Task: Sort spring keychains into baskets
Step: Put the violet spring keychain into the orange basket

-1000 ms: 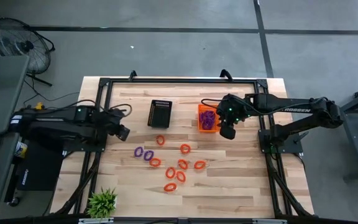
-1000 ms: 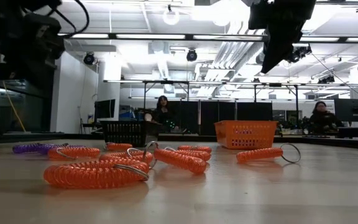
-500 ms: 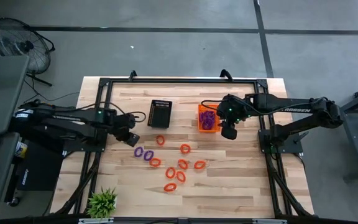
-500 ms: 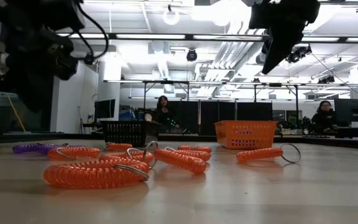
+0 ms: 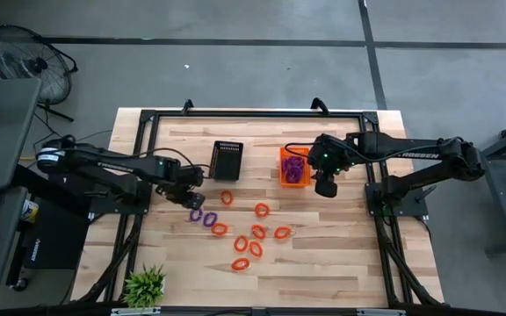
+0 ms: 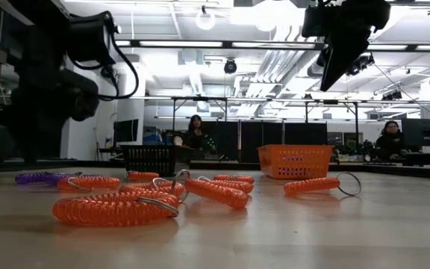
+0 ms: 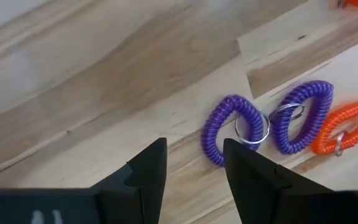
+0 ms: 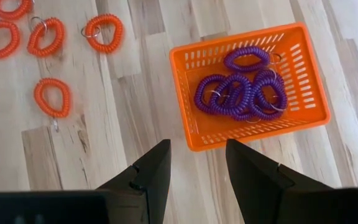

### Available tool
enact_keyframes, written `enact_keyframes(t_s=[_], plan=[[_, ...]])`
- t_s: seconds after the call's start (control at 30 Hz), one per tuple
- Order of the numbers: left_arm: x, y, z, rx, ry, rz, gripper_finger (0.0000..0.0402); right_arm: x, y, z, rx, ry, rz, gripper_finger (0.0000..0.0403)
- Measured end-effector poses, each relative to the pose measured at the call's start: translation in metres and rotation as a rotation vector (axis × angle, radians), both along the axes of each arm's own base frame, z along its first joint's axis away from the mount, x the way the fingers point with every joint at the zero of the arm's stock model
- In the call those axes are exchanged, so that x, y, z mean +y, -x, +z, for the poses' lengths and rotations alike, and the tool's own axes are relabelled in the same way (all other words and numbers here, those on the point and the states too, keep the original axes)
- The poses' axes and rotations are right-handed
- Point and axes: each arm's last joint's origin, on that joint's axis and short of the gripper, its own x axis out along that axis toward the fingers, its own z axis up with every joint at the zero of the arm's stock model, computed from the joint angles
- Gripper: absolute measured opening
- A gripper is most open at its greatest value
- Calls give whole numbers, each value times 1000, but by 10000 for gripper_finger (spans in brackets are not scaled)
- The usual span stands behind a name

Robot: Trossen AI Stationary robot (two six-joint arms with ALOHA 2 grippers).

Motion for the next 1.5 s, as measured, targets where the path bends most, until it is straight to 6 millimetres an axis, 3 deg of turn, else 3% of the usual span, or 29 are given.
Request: enact_keyframes(t_s=[0.4,0.97,1.5], plan=[[-25,-2,-6,32,-90,-17,156,0,2,-1,19,-3,0,149],[-32,-14,-30,122,-99,7,154,0,2,-1,18,-10,-14,149],[-30,-12,-32,145,-137,27,36,0,2,-1,19,-11,-15,149]])
